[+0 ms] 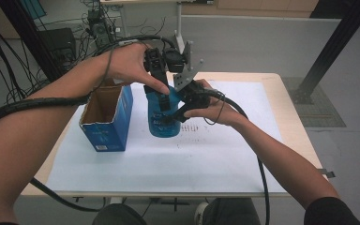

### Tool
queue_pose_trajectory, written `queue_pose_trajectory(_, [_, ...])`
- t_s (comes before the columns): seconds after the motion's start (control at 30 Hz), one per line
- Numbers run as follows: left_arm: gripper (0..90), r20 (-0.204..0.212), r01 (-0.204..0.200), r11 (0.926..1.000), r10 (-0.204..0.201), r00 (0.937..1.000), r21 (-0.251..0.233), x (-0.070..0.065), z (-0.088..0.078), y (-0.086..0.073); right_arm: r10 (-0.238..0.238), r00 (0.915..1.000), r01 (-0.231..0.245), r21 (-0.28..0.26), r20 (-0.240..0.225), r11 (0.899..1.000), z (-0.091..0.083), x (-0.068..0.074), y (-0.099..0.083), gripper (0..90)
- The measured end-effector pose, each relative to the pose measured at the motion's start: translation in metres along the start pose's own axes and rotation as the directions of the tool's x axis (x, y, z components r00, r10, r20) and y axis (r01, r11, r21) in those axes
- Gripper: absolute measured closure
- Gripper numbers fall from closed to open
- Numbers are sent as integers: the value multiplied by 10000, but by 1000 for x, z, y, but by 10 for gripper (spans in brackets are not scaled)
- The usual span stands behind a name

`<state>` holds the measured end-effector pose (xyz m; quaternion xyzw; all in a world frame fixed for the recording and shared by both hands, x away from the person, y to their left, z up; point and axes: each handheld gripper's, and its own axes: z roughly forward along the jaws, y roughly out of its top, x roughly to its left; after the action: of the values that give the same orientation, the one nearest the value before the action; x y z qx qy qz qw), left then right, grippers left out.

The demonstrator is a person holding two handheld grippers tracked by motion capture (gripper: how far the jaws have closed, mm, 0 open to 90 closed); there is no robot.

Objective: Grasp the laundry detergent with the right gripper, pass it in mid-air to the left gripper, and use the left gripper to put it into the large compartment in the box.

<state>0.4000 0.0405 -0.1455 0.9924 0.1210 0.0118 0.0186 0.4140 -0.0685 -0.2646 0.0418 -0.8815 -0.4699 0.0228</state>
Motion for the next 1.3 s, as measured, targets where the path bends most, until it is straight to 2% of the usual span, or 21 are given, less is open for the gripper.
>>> queue_pose_trajectory(0.2, [58, 26, 9, 10000, -9, 10000, -44, 0, 0, -1, 31, 10000, -31, -9, -40, 10000, 0, 0, 1, 435])
queue_pose_trajectory(0.23, [58, 29, 18, 10000, -18, 10000, -46, 0, 0, -2, -32, 10000, 31, 30, 76, 10000, 0, 0, 1, 435])
queue_pose_trajectory(0.4, [58, 15, 11, 10000, -11, 10000, 22, 0, 0, -2, 13, 10000, -14, -35, -49, 10000, 0, 0, 1, 435])
queue_pose_trajectory(0.43, [58, 20, -4, 10000, 4, 10000, 25, 0, 0, -2, -59, 10000, 59, -25, 69, 10000, 0, -1, 1, 435])
queue_pose_trajectory(1.0, [58, -56, -73, 10000, 73, 10000, -57, -2, -2, 1, -108, 9999, 110, -153, 124, 9998, -4, -1, 2, 435])
queue_pose_trajectory(1.1, [57, -26, -101, 9999, 101, 9999, -62, -2, -2, 2, 44, 10000, -44, -135, -2, 9999, -5, 0, 3, 434])
queue_pose_trajectory(1.17, [57, -23, -127, 9999, 127, 9999, 22, -2, 0, 2, -146, 9999, 147, -256, 34, 9996, -4, -1, 3, 434])
queue_pose_trajectory(1.3, [58, -22, -110, 9999, 110, 9999, 6, -2, 0, 2, -170, 9999, 171, -320, 33, 9993, -4, -1, 4, 434])
